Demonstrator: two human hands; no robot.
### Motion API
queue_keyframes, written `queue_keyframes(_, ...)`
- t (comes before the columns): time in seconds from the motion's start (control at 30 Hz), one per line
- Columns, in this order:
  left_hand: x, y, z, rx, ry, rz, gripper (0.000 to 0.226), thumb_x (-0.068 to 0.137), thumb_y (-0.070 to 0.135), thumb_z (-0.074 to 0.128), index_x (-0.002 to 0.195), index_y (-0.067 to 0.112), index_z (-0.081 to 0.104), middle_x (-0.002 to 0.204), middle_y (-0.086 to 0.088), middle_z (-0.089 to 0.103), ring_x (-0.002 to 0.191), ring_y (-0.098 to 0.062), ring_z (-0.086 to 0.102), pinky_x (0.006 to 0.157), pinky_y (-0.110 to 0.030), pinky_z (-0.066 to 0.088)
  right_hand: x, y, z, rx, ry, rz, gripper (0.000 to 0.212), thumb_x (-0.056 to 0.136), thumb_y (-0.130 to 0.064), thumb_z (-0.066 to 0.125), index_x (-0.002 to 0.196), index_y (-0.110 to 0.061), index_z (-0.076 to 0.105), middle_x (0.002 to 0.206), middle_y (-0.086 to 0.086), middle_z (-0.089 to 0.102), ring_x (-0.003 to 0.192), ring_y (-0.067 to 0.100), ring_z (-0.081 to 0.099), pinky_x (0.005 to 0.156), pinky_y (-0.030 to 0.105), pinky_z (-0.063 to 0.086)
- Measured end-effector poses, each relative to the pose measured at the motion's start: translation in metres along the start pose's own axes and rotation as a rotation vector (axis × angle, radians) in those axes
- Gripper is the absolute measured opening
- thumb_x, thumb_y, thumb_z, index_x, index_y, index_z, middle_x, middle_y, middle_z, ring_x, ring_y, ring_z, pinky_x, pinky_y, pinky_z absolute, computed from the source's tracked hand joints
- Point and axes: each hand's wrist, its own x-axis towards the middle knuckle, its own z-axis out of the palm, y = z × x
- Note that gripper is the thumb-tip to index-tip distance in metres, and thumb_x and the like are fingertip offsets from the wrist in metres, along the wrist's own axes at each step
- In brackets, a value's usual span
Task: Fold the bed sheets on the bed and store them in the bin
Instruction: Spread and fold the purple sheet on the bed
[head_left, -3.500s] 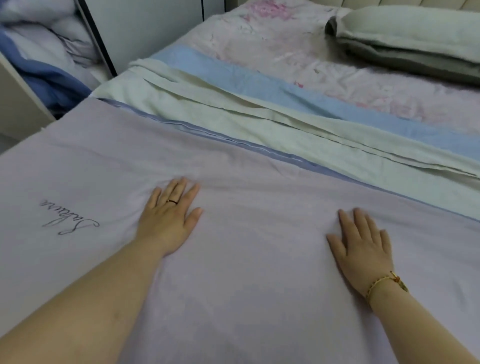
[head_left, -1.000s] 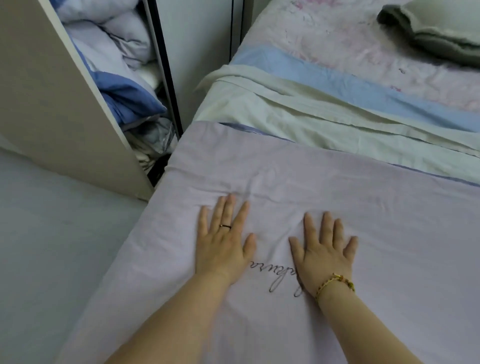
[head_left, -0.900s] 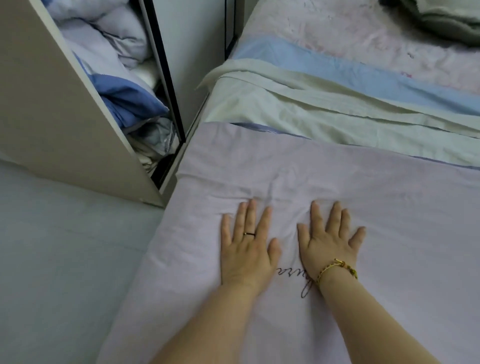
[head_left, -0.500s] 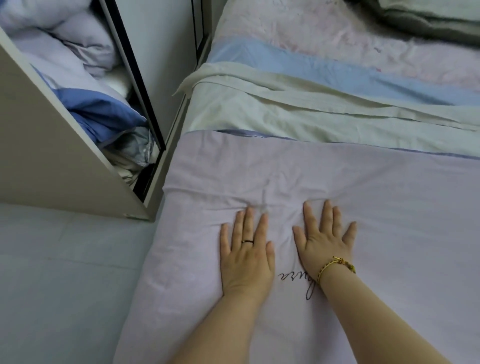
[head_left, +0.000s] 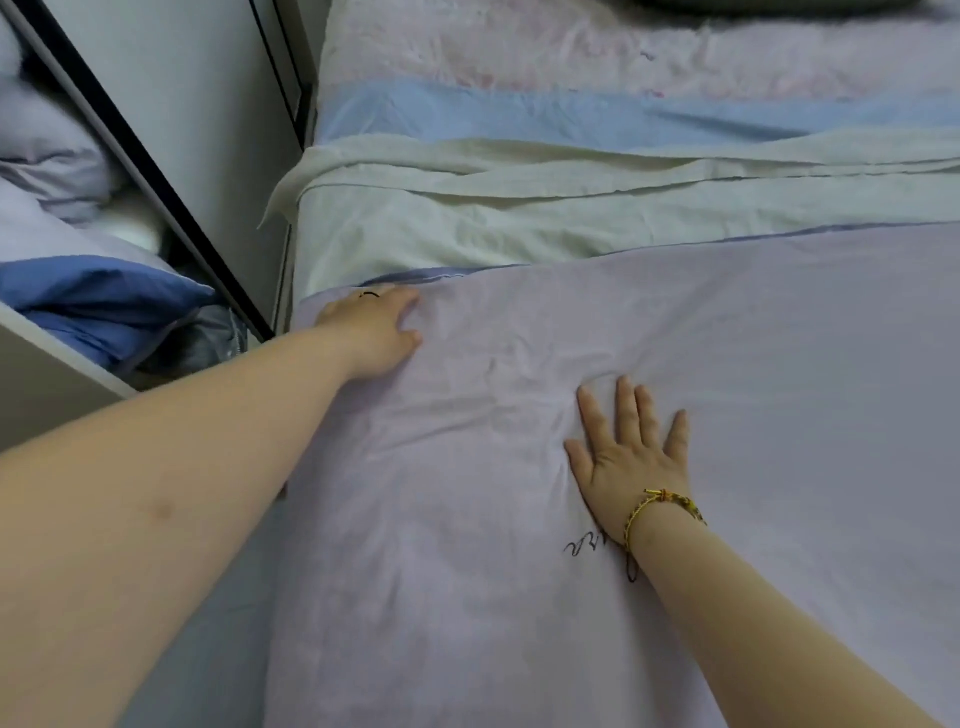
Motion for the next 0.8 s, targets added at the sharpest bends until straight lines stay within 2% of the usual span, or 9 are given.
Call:
queue_keyframes(0.17, 0.035, 0.001, -0.008, -0.037, 0.12, 0.185, 0.041, 0.093, 0.029, 0.045, 0.134, 0.022, 0.044, 0.137, -0.005, 0.047, 0.128, -0.026, 0.039, 0.103, -0.032, 0.027, -0.015, -0.039, 0.015, 0.14, 0.066, 0.198, 0.052, 0.099, -0.032, 0.006, 0.145, -0.027, -0.018, 0.154, 0.003, -0.023, 0.142, 0.018, -0.022, 0.112, 0.045, -0.017)
queue_keyframes(0.33, 0.033, 0.007, -0.016, -0.091, -0.069, 0.307, 0.029, 0.087, 0.034, 0.057, 0.11, 0.018, 0.052, 0.12, -0.007, 0.057, 0.103, -0.026, 0.051, 0.086, -0.031, 0.033, -0.032, -0.064, 0.016, 0.287, 0.062, 0.308, 0.052, 0.097, -0.031, 0.003, 0.146, -0.029, -0.014, 0.155, -0.001, -0.02, 0.142, 0.015, -0.02, 0.114, 0.043, -0.015)
queue_keyframes(0.4, 0.038, 0.001, -0.023, -0.207, -0.101, 0.316, 0.019, 0.084, 0.029, 0.063, 0.093, 0.016, 0.052, 0.111, -0.01, 0.058, 0.089, -0.023, 0.049, 0.076, -0.028, 0.037, -0.042, -0.07, 0.016, 0.305, 0.101, 0.3, 0.063, 0.084, -0.038, -0.009, 0.146, -0.031, -0.012, 0.155, -0.003, -0.018, 0.143, 0.015, -0.018, 0.113, 0.042, -0.014)
queue_keyframes(0.5, 0.04, -0.006, -0.03, -0.297, -0.059, 0.317, 0.01, 0.084, 0.025, 0.063, 0.088, 0.017, 0.058, 0.101, -0.008, 0.059, 0.09, -0.025, 0.053, 0.079, -0.031, 0.04, -0.061, -0.08, 0.027, 0.312, 0.128, 0.286, 0.09, 0.057, -0.045, -0.024, 0.146, -0.034, -0.01, 0.155, -0.005, -0.016, 0.141, 0.011, -0.02, 0.109, 0.037, -0.024)
queue_keyframes(0.57, 0.036, -0.011, -0.028, -0.308, 0.036, 0.328, 0.015, 0.086, 0.024, 0.059, 0.098, 0.015, 0.063, 0.105, -0.007, 0.06, 0.1, -0.028, 0.054, 0.082, -0.031, 0.04, -0.066, -0.086, 0.043, 0.295, 0.21, 0.31, 0.089, 0.062, -0.045, -0.016, 0.148, -0.03, 0.001, 0.157, -0.001, -0.002, 0.138, 0.008, -0.018, 0.1, 0.03, -0.034)
queue_keyframes(0.6, 0.034, -0.012, -0.026, -0.293, 0.083, 0.331, 0.02, 0.088, 0.025, 0.056, 0.103, 0.014, 0.064, 0.109, -0.007, 0.06, 0.102, -0.028, 0.054, 0.082, -0.031, 0.039, -0.066, -0.087, 0.05, 0.247, 0.228, 0.323, 0.081, 0.071, -0.043, -0.004, 0.147, -0.025, 0.016, 0.155, 0.005, 0.018, 0.14, 0.012, -0.005, 0.103, 0.028, -0.031)
queue_keyframes(0.67, 0.037, -0.018, -0.022, -0.245, 0.136, 0.326, 0.024, 0.091, 0.029, 0.052, 0.105, 0.013, 0.064, 0.109, -0.008, 0.061, 0.099, -0.027, 0.054, 0.078, -0.031, 0.037, -0.061, -0.088, 0.057, 0.256, 0.259, 0.357, 0.059, 0.077, -0.032, 0.026, 0.133, -0.018, 0.043, 0.131, 0.009, 0.056, 0.134, 0.02, 0.031, 0.111, 0.032, -0.009)
queue_keyframes(0.73, 0.046, -0.025, -0.019, -0.203, 0.111, 0.255, 0.024, 0.092, 0.033, 0.051, 0.102, 0.014, 0.062, 0.108, -0.008, 0.062, 0.093, -0.026, 0.053, 0.073, -0.03, 0.036, -0.055, -0.088, 0.063, 0.21, 0.316, 0.348, 0.052, 0.075, -0.029, 0.034, 0.126, -0.02, 0.044, 0.121, 0.007, 0.064, 0.121, 0.021, 0.037, 0.111, 0.034, 0.0)
queue_keyframes(0.8, 0.053, -0.033, -0.015, -0.173, 0.06, 0.175, 0.023, 0.092, 0.035, 0.05, 0.1, 0.016, 0.06, 0.107, -0.007, 0.062, 0.089, -0.023, 0.051, 0.072, -0.03, 0.034, -0.051, -0.086, 0.069, 0.202, 0.379, 0.335, 0.053, 0.075, -0.029, 0.035, 0.126, -0.02, 0.043, 0.122, 0.007, 0.063, 0.127, 0.027, 0.028, 0.112, 0.034, -0.002)
